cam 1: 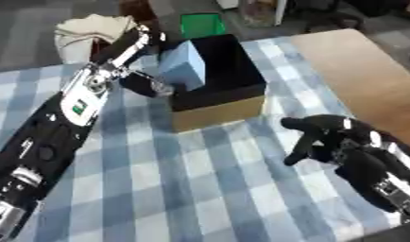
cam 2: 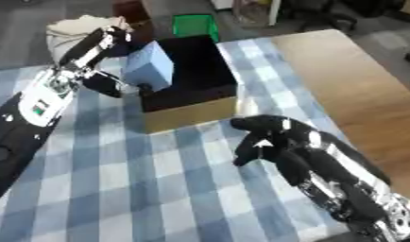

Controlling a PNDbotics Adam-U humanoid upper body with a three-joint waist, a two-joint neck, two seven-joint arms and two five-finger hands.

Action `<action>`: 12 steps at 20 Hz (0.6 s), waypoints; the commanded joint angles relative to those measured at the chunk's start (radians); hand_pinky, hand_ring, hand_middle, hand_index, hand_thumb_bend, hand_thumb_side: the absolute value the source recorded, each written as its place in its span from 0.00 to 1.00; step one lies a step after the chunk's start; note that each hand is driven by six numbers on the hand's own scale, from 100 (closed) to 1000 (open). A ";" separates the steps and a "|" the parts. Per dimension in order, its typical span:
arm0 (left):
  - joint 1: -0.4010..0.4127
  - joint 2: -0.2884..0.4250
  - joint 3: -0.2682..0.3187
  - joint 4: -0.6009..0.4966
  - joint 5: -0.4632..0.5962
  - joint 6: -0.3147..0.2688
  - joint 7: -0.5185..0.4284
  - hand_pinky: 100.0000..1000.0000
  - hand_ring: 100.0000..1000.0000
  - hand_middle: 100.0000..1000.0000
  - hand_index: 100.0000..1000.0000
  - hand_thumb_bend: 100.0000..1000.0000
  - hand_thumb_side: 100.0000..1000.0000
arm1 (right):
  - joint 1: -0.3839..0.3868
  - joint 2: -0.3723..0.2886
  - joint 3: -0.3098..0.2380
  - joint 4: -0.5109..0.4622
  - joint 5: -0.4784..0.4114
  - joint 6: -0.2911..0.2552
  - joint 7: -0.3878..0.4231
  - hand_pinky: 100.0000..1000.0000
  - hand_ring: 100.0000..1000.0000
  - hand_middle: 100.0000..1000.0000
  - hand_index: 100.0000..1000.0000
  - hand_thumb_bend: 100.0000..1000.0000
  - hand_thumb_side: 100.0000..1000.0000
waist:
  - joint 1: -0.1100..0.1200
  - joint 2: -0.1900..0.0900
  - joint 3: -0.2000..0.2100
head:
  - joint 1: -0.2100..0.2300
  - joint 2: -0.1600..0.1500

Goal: Pick up objects on the table and place them in the box.

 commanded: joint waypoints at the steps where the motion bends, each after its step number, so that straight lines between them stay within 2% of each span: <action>1: -0.017 0.008 0.007 -0.007 -0.052 -0.009 0.021 0.78 0.63 0.65 0.70 0.31 0.32 | -0.015 -0.005 -0.004 -0.022 -0.006 0.003 0.001 0.69 1.00 0.62 0.89 0.00 0.52 | -0.003 -0.015 -0.004 | -0.004 -0.015; 5: -0.015 0.006 0.012 0.000 -0.096 -0.004 0.034 0.81 0.68 0.72 0.76 0.34 0.36 | -0.017 -0.004 -0.003 -0.022 -0.006 0.004 0.003 0.69 1.00 0.62 0.89 0.00 0.52 | -0.002 -0.013 -0.007 | -0.002 -0.018; 12: -0.013 0.011 0.022 0.006 -0.176 0.036 0.069 0.89 0.83 0.86 0.86 0.49 0.48 | -0.017 -0.004 -0.004 -0.022 -0.007 0.003 0.001 0.69 1.00 0.62 0.89 0.00 0.52 | -0.002 -0.015 -0.013 | -0.002 -0.022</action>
